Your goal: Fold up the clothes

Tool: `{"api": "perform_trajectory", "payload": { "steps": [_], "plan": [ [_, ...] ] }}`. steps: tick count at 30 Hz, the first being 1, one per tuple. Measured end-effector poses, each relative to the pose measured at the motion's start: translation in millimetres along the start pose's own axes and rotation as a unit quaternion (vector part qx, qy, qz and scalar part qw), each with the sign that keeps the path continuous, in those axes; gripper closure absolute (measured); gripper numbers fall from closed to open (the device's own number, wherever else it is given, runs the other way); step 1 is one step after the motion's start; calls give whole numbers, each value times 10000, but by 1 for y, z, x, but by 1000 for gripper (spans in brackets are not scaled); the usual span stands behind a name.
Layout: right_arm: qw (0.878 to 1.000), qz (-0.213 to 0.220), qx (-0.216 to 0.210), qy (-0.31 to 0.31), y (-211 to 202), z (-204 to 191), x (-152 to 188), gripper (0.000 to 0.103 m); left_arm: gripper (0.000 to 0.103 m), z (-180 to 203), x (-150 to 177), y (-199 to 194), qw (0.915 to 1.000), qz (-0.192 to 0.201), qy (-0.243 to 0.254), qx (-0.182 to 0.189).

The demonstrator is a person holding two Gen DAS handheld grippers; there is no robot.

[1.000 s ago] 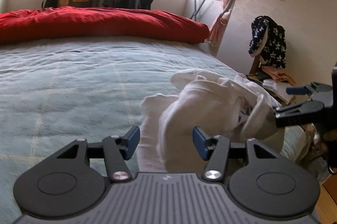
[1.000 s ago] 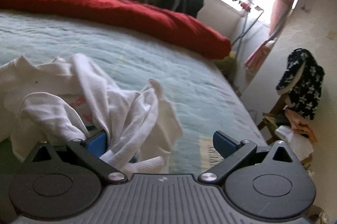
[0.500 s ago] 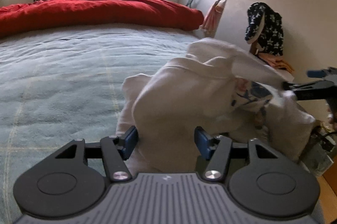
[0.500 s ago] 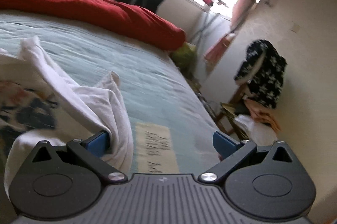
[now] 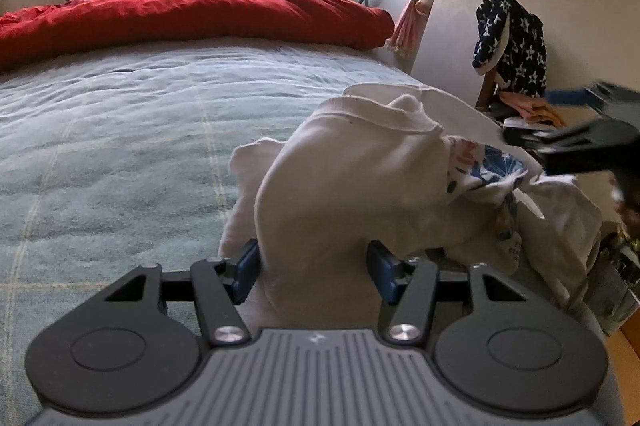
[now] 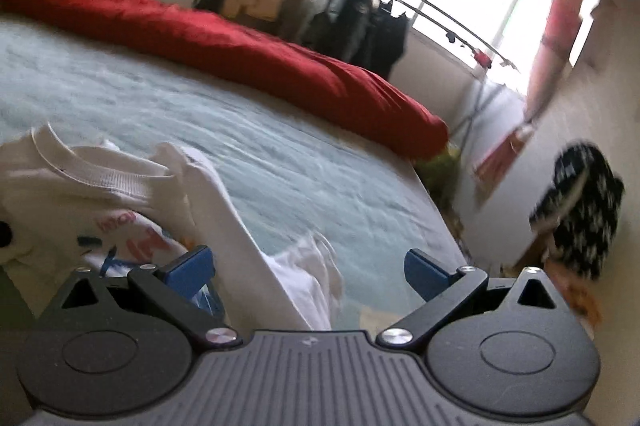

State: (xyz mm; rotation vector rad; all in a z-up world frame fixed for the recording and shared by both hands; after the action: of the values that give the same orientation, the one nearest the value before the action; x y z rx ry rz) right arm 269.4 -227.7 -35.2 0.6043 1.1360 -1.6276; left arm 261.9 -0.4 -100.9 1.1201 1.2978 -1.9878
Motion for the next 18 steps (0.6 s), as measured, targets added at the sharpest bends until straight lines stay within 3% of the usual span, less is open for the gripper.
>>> {"api": "perform_trajectory", "payload": {
  "steps": [6, 11, 16, 17, 18],
  "plan": [
    [9962, -219, -581, -606, 45, -25, -4, 1, 47, -1, 4, -2, 10000, -19, 13, 15],
    [9926, -147, -972, -719, 49, -32, -2, 1, 47, -3, 3, -1, 10000, 35, -37, 62],
    [9936, -38, -940, -631, 43, -27, -2, 1, 55, -7, -1, 4, 9996, 105, -253, 90],
    [9937, -14, -930, -619, 42, -27, -2, 1, 66, -6, -4, 4, 9992, 157, -345, 131],
    [9938, 11, -920, -629, 41, -27, -1, 1, 67, -2, -7, 0, 9987, 242, -386, 244]
  ]
}}
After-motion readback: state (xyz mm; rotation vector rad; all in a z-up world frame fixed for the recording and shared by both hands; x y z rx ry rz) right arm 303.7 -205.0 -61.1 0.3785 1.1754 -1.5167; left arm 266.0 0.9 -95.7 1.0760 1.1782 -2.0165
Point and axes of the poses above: each gripper's, at about its wrist camera, not at the fingertips, and y roughly the way its jaws point, z to its right, x to its underside, the point moved 8 cm from there along y, roughly the way its jaws point, and after that the axes turned 7 degrees about z, right-handed, at the moved point
